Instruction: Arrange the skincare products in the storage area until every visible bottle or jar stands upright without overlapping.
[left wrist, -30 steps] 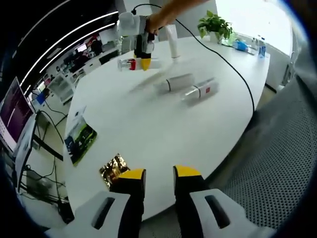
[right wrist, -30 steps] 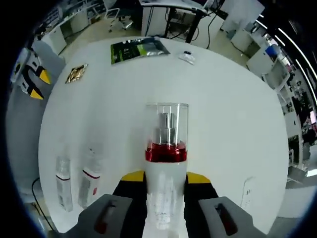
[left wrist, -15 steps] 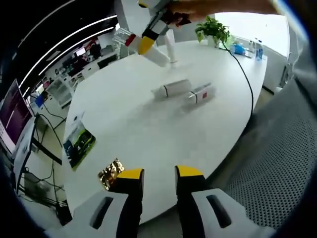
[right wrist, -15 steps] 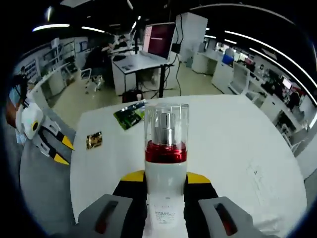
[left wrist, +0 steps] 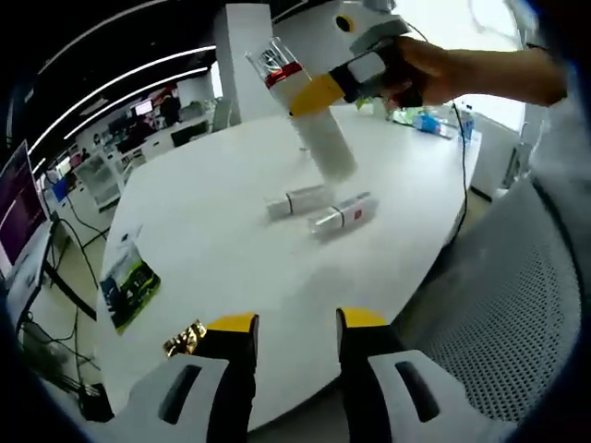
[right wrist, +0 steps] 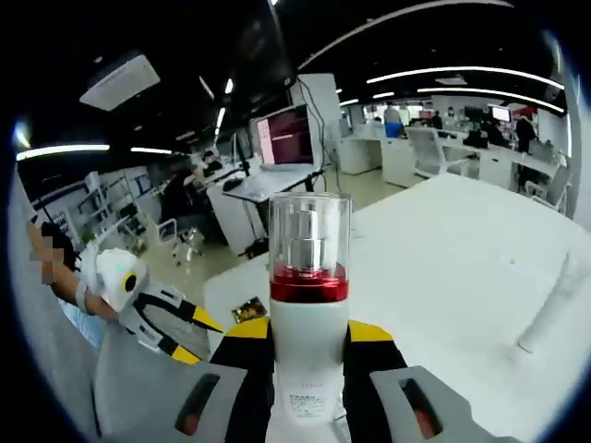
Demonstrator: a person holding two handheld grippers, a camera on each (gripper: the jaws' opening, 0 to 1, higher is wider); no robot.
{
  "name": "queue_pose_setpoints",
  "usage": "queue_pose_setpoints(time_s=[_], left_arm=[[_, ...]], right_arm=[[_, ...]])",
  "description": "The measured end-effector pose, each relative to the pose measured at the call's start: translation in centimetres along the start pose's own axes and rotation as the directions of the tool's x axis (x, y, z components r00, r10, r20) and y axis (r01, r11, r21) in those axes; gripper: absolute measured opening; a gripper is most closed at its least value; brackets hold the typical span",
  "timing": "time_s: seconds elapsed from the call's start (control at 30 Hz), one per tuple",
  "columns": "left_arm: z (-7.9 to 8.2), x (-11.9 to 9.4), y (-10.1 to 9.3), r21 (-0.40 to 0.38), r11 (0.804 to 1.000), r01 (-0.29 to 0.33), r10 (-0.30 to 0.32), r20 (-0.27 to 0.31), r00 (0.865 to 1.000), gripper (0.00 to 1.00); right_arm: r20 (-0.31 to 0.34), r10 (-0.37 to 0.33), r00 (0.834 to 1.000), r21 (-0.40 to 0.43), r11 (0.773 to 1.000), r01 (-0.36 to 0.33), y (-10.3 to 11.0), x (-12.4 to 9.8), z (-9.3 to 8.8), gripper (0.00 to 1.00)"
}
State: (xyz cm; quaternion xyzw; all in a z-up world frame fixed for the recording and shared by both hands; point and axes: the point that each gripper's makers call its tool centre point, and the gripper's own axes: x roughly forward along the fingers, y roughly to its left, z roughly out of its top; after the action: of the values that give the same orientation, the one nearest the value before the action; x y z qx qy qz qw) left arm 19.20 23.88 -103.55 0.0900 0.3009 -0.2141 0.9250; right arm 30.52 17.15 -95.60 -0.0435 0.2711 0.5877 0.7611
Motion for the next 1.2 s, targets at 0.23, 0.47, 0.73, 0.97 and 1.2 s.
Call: queue_pose_setpoints(time_s=[0.23,0.47,0.73,0.97,1.2], left_arm=[[2.0,-0.4,-1.3,-0.123,0.986,0.111,-0.1,0.092,0.991,0.43],[7.4,-1.3,-4.1,-0.316,0.903,0.291,-0.192,0.308,0.932,0.56],[9.6,-2.3,-6.3,-0.351,0.838,0.418,-0.252,0.43,0.867,0.5],[9.9,-2.9,-5.8,-0.385,0.8,0.46,-0.255,0.476,0.842,0.49],[10.1,-3.4,-7.4,-0.378,0.728,0.573,-0.359,0.502,0.787,0.51]], right_arm=[[0.067,0.018,0.998,0.051,0.998,-0.021,1.5,-1.8,-0.8,0.2],[0.088,0.063,0.994,0.046,0.997,-0.068,3.4,-2.0,-1.2,0.2],[0.149,0.207,0.967,0.02,0.977,-0.213,7.8,-2.4,-0.1,0.2],[0.145,0.285,0.948,-0.016,0.958,-0.285,10.2,-2.3,-0.2,0.2],[0.162,0.4,0.902,-0.002,0.914,-0.405,12.8,-2.9,-0.1,0.21]])
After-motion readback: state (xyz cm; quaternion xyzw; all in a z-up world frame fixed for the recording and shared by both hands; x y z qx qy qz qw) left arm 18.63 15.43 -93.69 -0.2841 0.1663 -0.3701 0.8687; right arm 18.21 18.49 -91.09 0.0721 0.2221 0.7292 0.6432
